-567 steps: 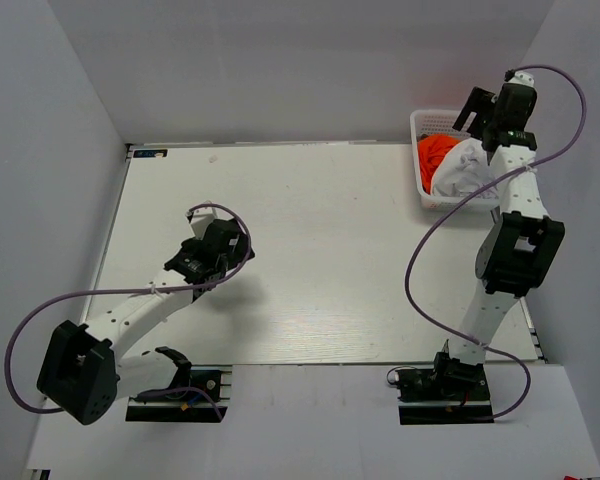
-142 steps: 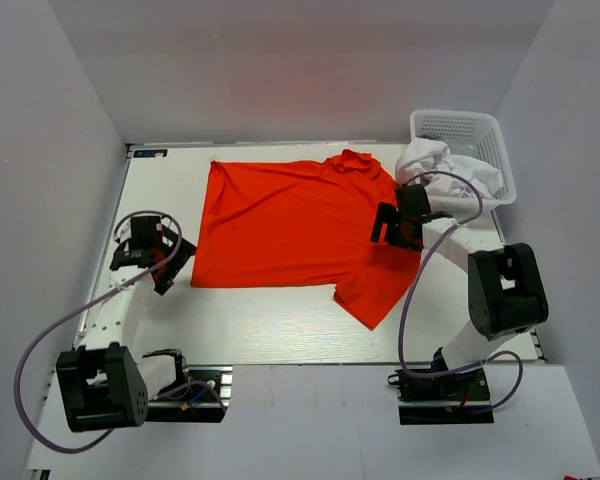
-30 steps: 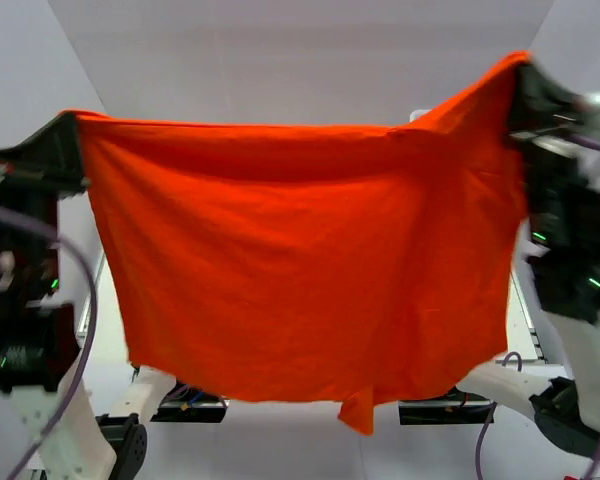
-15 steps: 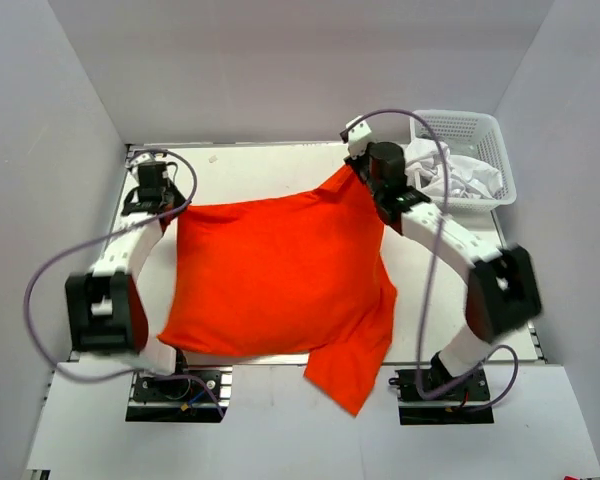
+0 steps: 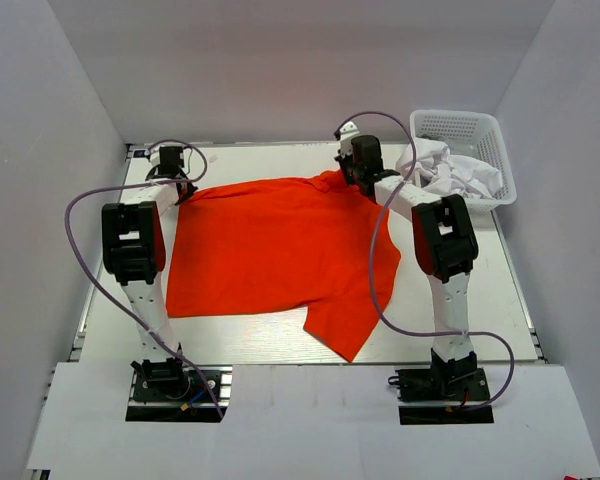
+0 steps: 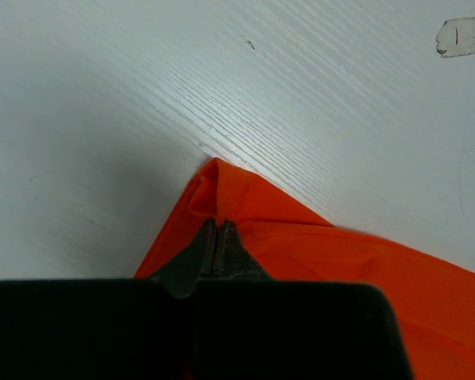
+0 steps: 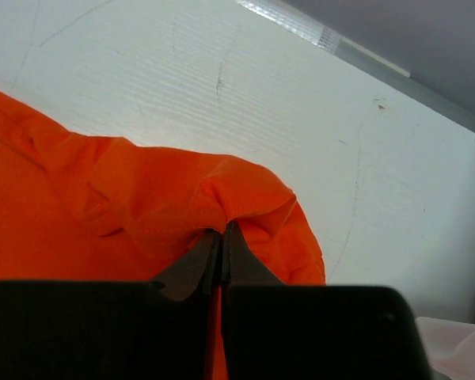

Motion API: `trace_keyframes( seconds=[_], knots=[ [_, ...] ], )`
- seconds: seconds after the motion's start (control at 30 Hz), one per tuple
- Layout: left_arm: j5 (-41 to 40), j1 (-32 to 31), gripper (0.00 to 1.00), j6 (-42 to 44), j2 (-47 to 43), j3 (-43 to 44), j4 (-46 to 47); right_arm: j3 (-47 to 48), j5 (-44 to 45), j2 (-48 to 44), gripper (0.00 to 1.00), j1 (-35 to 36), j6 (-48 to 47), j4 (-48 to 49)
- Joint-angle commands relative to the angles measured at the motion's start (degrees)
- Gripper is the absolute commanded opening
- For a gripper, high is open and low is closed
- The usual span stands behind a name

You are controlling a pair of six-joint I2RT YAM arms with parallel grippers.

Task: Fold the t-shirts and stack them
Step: Flatten out the tshirt, then fold the flattened tshirt in 1/3 of the way

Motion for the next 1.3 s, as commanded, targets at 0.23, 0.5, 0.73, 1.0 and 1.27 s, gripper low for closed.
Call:
trace_keyframes(
  seconds=[0.23, 0.5, 0.73, 1.0, 1.27],
  knots=[
    [-0.9, 0.3, 0.0, 1.1, -12.4, -6.3, 1.5, -4.1, -3.2, -11.0, 0.0, -0.6, 7.5, -8.5],
    [-2.8, 0.3, 0.0, -0.7, -21.7, -15.7, -0.8, -20.9, -5.6, -26.2, 0.0, -0.4, 17.5, -11.7],
    [-4.3, 0.3, 0.0, -2.1, -28.6, -21.8, -2.6, -31.7, -5.6, -36.4, 0.0, -0.4, 22.4, -15.1],
    [-5.5, 0.3, 0.0, -8.8, -35.2, -31.3, -7.5, -46.0, -7.3, -45.5, 0.0, 0.4, 34.5, -14.3],
    [-17.5, -0.4, 0.92, -20.4, -34.0, -28.6, -24.2, -53.8, -8.2, -50.3, 0.53, 2.1, 38.0, -15.2]
  ],
)
